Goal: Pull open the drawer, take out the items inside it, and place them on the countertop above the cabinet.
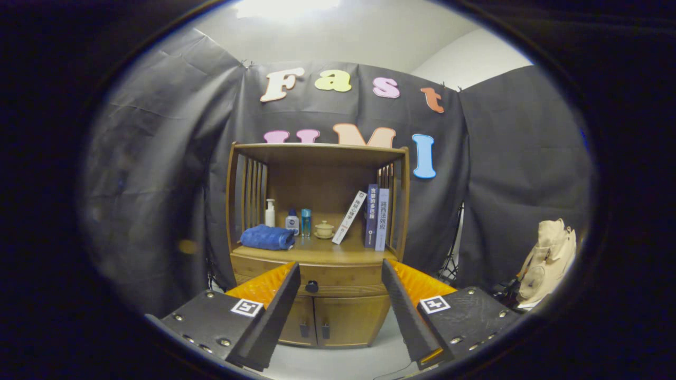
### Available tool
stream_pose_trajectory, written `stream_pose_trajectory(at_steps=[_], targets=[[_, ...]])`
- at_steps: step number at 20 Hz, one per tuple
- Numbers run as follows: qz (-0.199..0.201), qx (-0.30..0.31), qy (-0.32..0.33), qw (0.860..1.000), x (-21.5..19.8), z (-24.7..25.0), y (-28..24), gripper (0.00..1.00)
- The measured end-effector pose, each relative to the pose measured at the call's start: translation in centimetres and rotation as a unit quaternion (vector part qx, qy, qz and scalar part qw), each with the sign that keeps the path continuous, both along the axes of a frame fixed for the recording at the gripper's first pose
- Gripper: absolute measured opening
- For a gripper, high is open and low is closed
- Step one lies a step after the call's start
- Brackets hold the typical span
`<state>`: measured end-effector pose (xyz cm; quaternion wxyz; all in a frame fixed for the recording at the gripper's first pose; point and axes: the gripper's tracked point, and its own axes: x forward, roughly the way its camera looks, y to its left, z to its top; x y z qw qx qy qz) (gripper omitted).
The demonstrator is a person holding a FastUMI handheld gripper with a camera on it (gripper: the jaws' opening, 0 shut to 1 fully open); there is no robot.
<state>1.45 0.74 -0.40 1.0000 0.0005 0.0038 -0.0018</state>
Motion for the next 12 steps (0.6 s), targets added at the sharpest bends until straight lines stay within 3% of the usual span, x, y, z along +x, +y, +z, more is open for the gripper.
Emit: stream_pose_trajectory(at_steps=[7,12], targets=[[-0.015,0.0,-0.02,1.0,3.2,0.2,0.0,0.93],[0.0,-0.001,-0.029,1.0,7.7,-0.2,1.8,0.93]])
